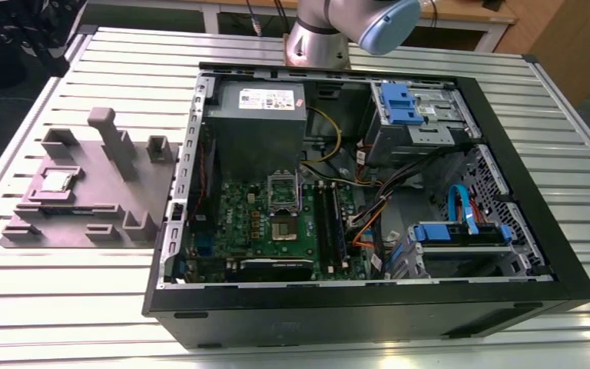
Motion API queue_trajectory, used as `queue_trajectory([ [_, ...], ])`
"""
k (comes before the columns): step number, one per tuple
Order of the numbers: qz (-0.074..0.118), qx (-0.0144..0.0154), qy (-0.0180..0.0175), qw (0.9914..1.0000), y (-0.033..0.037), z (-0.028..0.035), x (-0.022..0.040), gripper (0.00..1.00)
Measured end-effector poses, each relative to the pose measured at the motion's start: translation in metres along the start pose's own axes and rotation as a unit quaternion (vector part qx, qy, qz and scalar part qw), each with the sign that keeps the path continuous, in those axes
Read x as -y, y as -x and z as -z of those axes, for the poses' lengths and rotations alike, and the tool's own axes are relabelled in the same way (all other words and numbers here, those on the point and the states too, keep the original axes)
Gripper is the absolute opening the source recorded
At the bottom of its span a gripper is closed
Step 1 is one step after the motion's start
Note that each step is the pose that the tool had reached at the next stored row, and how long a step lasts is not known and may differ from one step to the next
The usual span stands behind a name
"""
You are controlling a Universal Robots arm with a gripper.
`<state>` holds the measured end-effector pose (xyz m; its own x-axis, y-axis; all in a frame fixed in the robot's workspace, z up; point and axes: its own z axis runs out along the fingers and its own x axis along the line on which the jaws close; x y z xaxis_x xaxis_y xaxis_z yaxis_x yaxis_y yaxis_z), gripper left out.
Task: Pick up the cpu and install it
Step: 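Reach for the cpu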
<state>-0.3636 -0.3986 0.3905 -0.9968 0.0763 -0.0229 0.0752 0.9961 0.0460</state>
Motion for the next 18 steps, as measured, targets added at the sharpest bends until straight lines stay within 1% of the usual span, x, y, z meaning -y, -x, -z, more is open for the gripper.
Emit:
queue_trajectory([
  [9,0.0,0.0,0.0,1.0,-0.0051,0.0001,0.0004,0.1],
  [18,0.0,0.0,0.0,1.0,-0.0081,0.0002,0.0006,0.1],
])
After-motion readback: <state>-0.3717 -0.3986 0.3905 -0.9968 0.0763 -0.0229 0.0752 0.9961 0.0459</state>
